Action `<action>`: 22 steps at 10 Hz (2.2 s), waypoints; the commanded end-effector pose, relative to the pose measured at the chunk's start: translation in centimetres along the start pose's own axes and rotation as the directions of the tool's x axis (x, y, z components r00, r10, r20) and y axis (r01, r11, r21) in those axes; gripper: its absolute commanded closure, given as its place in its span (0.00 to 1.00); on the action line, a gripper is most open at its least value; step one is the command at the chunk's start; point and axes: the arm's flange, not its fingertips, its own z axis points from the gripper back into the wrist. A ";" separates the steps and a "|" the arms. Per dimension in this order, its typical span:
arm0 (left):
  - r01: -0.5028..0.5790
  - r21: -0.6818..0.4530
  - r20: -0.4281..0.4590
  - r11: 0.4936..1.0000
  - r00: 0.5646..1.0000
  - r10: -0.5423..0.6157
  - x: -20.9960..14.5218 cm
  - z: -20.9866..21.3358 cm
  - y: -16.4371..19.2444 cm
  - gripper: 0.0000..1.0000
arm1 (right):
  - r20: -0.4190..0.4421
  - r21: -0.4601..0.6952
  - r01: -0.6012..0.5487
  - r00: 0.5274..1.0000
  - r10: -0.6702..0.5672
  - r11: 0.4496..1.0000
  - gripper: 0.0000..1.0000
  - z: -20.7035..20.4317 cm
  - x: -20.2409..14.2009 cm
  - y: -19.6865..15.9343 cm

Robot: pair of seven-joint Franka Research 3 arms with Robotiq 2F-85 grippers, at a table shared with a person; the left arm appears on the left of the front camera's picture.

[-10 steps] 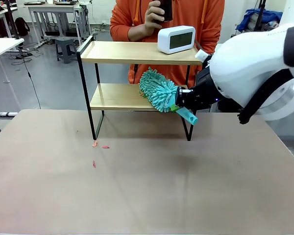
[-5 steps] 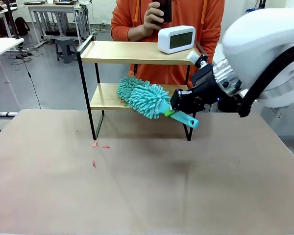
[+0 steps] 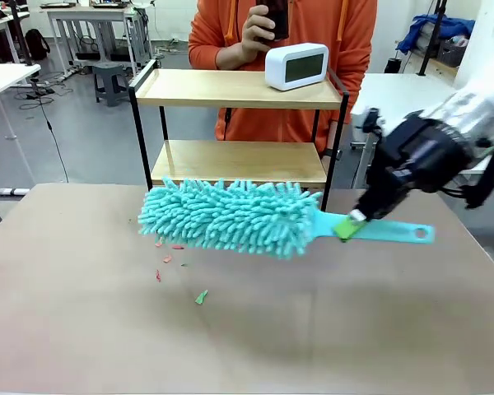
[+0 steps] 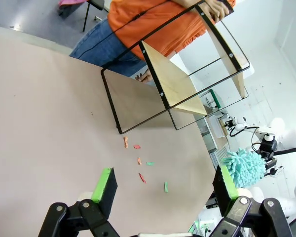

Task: Clean the shelf.
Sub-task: Clean the remaining tier of the Shelf with the Duster once objects are removed, then hand the Duster back to the human.

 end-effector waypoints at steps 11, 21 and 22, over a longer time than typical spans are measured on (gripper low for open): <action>0.012 -0.015 0.015 1.000 1.000 -0.012 -0.4 -0.2 -0.4 0.00 | 0.884 0.000 0.198 0.458 -0.093 0.980 0.88 18.4 -26.8 4.0; 0.012 -0.015 0.015 1.000 1.000 -0.012 -0.4 -0.2 -0.4 0.00 | 0.875 -0.059 0.346 0.469 -0.118 0.937 0.88 20.2 -29.1 1.4; 0.012 -0.015 0.015 1.000 1.000 -0.012 -0.4 -0.2 -0.4 0.00 | 0.875 -0.059 0.346 0.469 -0.118 0.937 0.88 20.2 -29.1 1.4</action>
